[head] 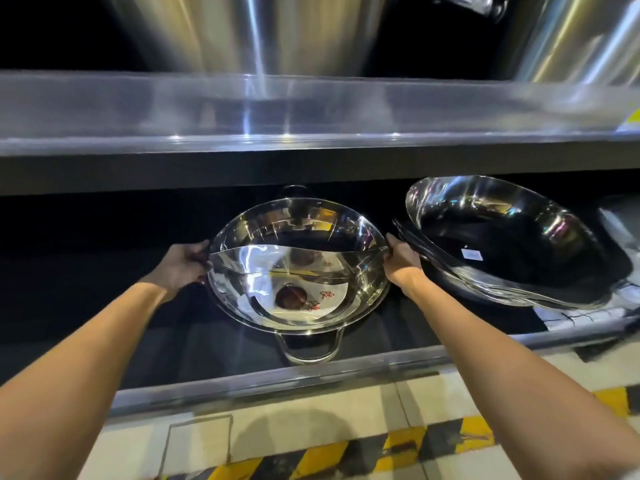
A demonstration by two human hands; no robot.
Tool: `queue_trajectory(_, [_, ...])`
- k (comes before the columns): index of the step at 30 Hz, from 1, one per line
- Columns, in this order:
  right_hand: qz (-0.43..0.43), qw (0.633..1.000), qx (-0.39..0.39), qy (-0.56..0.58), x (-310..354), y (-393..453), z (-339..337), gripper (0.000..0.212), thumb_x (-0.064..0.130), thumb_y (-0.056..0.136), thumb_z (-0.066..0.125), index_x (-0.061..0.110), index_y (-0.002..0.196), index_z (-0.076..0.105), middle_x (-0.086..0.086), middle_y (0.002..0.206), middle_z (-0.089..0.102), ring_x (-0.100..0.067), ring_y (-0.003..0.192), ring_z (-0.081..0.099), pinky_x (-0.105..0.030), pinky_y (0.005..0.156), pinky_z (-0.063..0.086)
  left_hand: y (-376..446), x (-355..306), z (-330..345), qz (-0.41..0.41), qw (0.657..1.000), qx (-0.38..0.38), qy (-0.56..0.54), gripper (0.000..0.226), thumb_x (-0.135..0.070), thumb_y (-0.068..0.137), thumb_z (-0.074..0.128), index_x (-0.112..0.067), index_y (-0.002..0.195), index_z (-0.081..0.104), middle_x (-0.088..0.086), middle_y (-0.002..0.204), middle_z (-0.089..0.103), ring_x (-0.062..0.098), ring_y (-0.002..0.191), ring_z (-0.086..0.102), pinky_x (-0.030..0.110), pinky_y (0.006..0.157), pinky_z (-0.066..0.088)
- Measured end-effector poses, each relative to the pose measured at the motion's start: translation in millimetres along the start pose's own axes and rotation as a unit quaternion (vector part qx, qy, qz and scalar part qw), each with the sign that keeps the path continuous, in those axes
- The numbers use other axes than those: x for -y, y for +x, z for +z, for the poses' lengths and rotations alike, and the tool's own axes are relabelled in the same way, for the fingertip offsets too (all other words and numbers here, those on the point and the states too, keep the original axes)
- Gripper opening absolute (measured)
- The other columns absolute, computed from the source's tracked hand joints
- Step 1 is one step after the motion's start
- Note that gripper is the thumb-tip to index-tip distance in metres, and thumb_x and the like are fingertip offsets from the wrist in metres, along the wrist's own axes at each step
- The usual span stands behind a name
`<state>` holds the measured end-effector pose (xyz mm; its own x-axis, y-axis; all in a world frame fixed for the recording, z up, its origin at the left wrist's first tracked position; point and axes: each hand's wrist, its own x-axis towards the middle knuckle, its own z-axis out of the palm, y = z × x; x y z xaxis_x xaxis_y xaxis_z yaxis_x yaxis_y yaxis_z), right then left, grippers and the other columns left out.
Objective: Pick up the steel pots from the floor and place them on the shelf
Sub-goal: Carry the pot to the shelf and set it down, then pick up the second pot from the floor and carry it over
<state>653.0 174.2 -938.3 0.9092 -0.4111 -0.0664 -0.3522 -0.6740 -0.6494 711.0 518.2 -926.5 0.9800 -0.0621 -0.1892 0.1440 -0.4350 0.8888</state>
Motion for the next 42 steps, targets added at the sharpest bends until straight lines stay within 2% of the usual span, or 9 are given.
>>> queue_trajectory(3, [0.017, 1.000, -0.012, -0.017, 7.9, -1.4, 3.9, 0.045, 0.005, 0.094, 0.041, 0.004, 0.138, 0.036, -0.020, 0.136, 0.051, -0.037, 0.131, 0.041, -0.038, 0.111, 0.030, 0.3, 3.0, 3.3, -0.001, 1.000, -0.011, 0.011, 0.048, 0.017, 0.085, 0.049, 0.010, 0.132, 0.041, -0.004, 0.076, 0.054, 0.002, 0.042, 0.055, 0.008, 0.035, 0.045])
queue_trajectory(11, [-0.030, 0.992, 0.010, -0.119, 5.5, -4.9, -2.0, 0.047, 0.015, 0.100, 0.030, 0.008, 0.145, 0.022, -0.021, 0.140, 0.048, -0.036, 0.130, 0.042, -0.036, 0.109, 0.030, -2.7, 4.3, 3.3, -0.009, 0.998, -0.013, 0.066, 0.046, 0.000, 0.091, 0.047, -0.004, 0.136, 0.040, 0.016, 0.087, 0.063, 0.024, 0.055, 0.052, 0.028, 0.047, 0.051])
queue_trajectory(16, [0.005, 0.988, 0.072, -0.138, 16.0, -43.6, -25.7, 0.039, 0.011, 0.098, 0.033, 0.001, 0.136, 0.040, -0.022, 0.130, 0.052, -0.036, 0.118, 0.050, -0.034, 0.098, 0.040, -48.9, -5.7, -5.9, -0.025, 0.949, -0.049, 0.309, 0.048, -0.018, 0.096, 0.043, -0.006, 0.141, 0.033, 0.030, 0.138, 0.045, 0.043, 0.126, 0.045, 0.046, 0.104, 0.041])
queue_trajectory(22, [-0.075, 0.966, 0.141, -0.204, 88.6, -122.8, -53.2, 0.035, 0.012, 0.095, 0.038, 0.007, 0.129, 0.046, -0.016, 0.136, 0.047, -0.030, 0.122, 0.046, -0.037, 0.104, 0.040, -154.4, -52.1, -41.3, 0.007, 0.876, 0.029, 0.482, 0.050, -0.032, 0.099, 0.028, -0.016, 0.146, 0.022, 0.011, 0.150, 0.035, 0.027, 0.131, 0.043, 0.036, 0.106, 0.039])
queue_trajectory(25, [-0.144, 0.949, 0.207, -0.190, 146.9, -169.3, -62.5, 0.044, 0.007, 0.094, 0.039, 0.007, 0.138, 0.033, -0.013, 0.145, 0.037, -0.025, 0.133, 0.036, -0.035, 0.112, 0.033, -213.0, -76.1, -80.5, -0.044, 0.887, 0.049, 0.458, 0.050, -0.029, 0.099, 0.030, -0.013, 0.146, 0.024, 0.007, 0.155, 0.028, 0.021, 0.139, 0.035, 0.034, 0.112, 0.033])
queue_trajectory(29, [-0.170, 0.925, 0.290, -0.178, 241.6, -234.6, -82.3, 0.036, 0.009, 0.094, 0.040, 0.002, 0.129, 0.047, -0.016, 0.139, 0.045, -0.026, 0.129, 0.041, -0.036, 0.108, 0.033, -317.0, -122.5, -165.3, -0.056, 0.906, -0.022, 0.420, 0.041, -0.022, 0.079, 0.046, 0.001, 0.106, 0.067, 0.021, 0.103, 0.072, 0.026, 0.093, 0.070, 0.027, 0.068, 0.059])
queue_trajectory(31, [-0.195, 0.919, 0.290, -0.183, 291.7, -262.7, -90.6, 0.036, 0.014, 0.092, 0.048, 0.005, 0.126, 0.052, -0.016, 0.133, 0.052, -0.025, 0.123, 0.050, -0.031, 0.103, 0.040, -378.3, -145.4, -213.4, -0.093, 0.905, -0.041, 0.414, 0.039, -0.026, 0.074, 0.039, -0.006, 0.096, 0.064, 0.012, 0.081, 0.076, 0.024, 0.083, 0.065, 0.027, 0.054, 0.055])
queue_trajectory(37, [-0.348, 0.850, 0.327, -0.221, 453.6, -370.7, -118.2, 0.039, 0.054, 0.076, 0.058, 0.026, 0.099, 0.072, 0.005, 0.100, 0.073, 0.005, 0.104, 0.061, -0.011, 0.092, 0.046, -545.4, -190.2, -326.5, -0.250, 0.851, -0.185, 0.424, 0.089, -0.040, 0.097, -0.002, 0.005, 0.086, 0.075, 0.021, 0.089, 0.076, 0.031, 0.076, 0.075, 0.043, 0.060, 0.060])
queue_trajectory(42, [-0.520, 0.722, 0.410, -0.198, 540.7, -480.1, -119.6, 0.038, 0.009, 0.094, 0.034, 0.007, 0.129, 0.046, -0.015, 0.134, 0.050, -0.027, 0.127, 0.045, -0.035, 0.106, 0.035, -676.6, -215.0, -365.2, -0.402, 0.805, -0.301, 0.317, 0.055, -0.032, 0.094, 0.023, -0.006, 0.140, 0.037, 0.013, 0.149, 0.038, 0.027, 0.139, 0.035, 0.044, 0.118, 0.023])
